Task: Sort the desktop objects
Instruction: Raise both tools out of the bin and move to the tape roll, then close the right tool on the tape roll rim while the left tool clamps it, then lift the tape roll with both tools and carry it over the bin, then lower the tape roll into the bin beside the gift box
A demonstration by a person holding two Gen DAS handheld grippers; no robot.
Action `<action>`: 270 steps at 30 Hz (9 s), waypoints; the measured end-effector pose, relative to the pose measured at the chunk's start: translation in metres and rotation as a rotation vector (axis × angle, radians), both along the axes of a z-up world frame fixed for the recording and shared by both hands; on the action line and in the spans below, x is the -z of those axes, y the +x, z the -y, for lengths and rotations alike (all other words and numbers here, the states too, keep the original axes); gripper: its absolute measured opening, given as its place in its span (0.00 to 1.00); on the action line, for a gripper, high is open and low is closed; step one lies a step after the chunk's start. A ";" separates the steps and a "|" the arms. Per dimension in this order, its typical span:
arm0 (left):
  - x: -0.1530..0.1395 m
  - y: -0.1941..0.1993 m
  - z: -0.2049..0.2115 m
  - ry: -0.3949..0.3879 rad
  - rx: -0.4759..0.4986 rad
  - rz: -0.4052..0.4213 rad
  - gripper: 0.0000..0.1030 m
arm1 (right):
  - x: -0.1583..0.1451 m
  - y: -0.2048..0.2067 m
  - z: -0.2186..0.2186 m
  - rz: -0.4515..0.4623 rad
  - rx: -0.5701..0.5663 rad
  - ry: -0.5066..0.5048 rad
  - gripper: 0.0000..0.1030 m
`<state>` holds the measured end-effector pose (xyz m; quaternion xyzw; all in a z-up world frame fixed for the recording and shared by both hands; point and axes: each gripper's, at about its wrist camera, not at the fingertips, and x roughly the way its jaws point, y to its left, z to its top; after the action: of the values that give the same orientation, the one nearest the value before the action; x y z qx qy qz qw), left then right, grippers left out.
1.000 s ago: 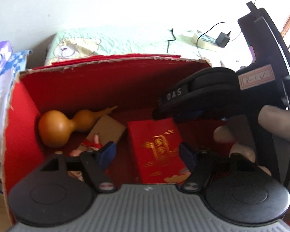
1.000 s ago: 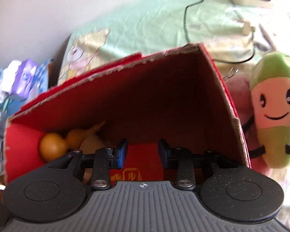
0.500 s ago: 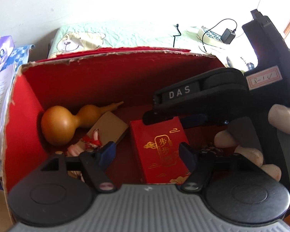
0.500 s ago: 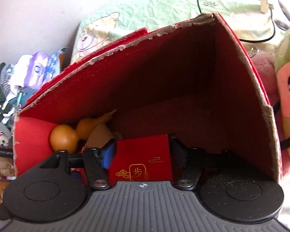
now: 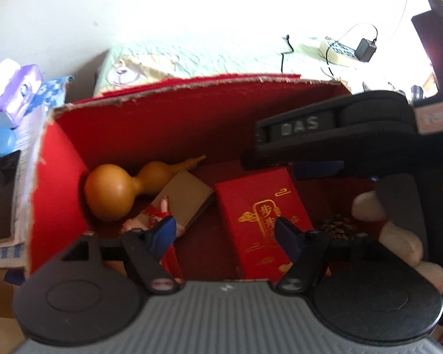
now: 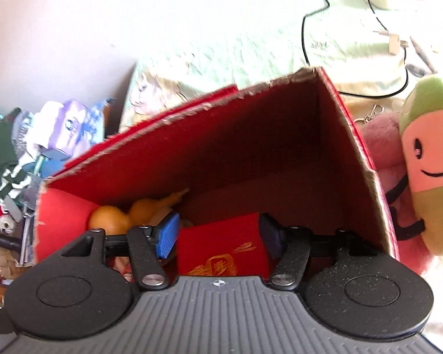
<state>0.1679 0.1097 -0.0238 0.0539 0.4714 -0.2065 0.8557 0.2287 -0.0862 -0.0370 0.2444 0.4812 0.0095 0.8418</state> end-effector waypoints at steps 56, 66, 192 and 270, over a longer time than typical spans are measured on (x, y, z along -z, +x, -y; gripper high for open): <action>0.057 -0.097 -0.075 0.167 -0.317 -0.144 0.59 | 0.040 -0.137 -0.072 0.105 -0.320 -0.007 0.30; 0.073 -0.091 -0.076 0.179 -0.298 -0.179 0.69 | 0.043 -0.139 -0.074 0.079 -0.295 -0.024 0.30; 0.006 0.046 0.044 -0.414 0.009 -0.206 0.22 | -0.046 -0.086 -0.002 0.597 -0.259 -0.712 0.10; 0.016 0.047 0.068 0.076 -0.131 -0.023 0.65 | -0.012 -0.047 0.021 0.435 -0.079 -0.442 0.14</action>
<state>0.2154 0.0417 -0.0402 0.0530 0.4912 -0.1325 0.8593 0.1812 -0.1072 -0.0247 0.0291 0.2895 -0.0105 0.9567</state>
